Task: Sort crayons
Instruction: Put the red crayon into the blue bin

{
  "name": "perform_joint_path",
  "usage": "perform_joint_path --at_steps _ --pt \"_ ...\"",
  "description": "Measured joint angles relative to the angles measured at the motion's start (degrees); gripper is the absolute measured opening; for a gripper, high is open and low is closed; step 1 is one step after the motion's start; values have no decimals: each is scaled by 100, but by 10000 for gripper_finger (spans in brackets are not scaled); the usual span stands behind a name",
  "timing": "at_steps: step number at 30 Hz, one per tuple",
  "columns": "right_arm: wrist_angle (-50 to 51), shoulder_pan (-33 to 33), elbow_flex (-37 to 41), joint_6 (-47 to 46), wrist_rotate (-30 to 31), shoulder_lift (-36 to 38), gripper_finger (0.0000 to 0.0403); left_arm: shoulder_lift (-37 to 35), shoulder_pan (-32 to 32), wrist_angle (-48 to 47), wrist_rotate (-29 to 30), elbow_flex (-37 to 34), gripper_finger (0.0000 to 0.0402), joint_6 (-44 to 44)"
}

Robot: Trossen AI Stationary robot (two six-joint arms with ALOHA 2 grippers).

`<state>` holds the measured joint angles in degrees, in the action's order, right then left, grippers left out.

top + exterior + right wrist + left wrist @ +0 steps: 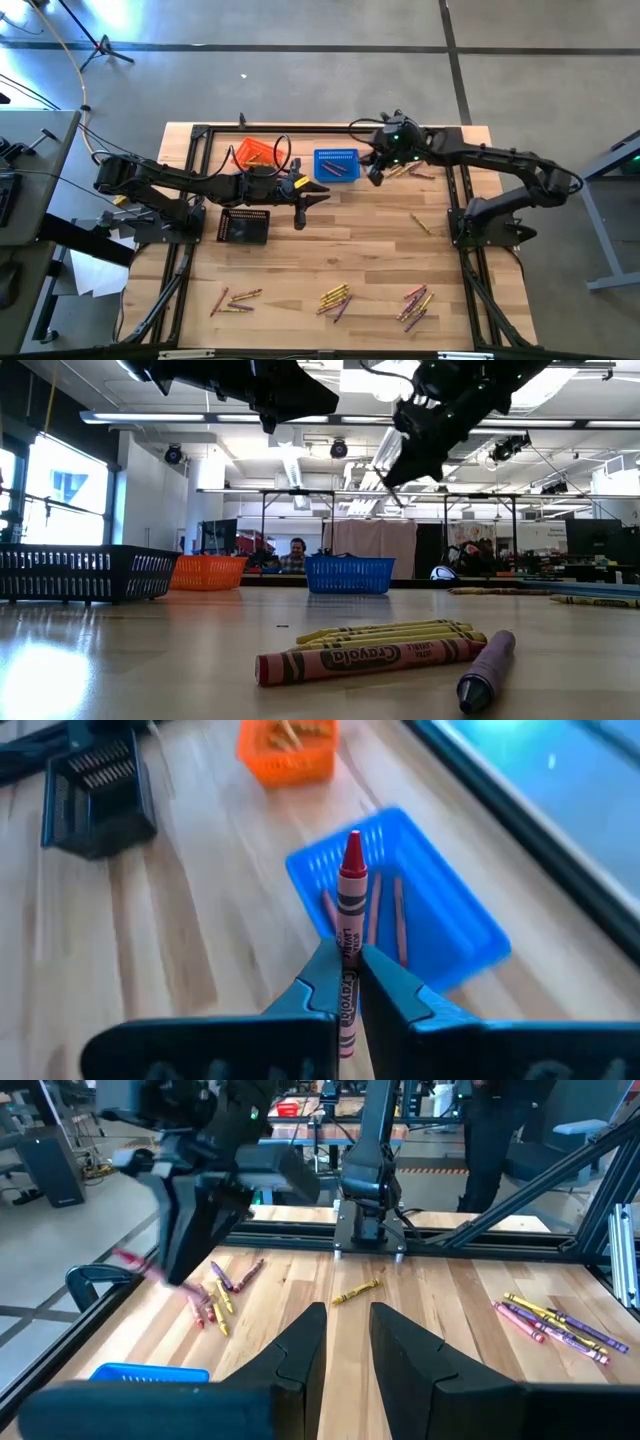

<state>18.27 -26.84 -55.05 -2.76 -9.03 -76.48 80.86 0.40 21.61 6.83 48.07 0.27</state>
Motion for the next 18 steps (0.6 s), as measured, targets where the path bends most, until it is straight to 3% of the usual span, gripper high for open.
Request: perform_joint_path --at_steps 11,18 --pt "-2047 73 -4 369 38 -1323 9 0 -2 1 0 0 72 -2" --pt "-2232 -103 -4 474 159 -1662 9 0 0 -42 0 0 72 0"
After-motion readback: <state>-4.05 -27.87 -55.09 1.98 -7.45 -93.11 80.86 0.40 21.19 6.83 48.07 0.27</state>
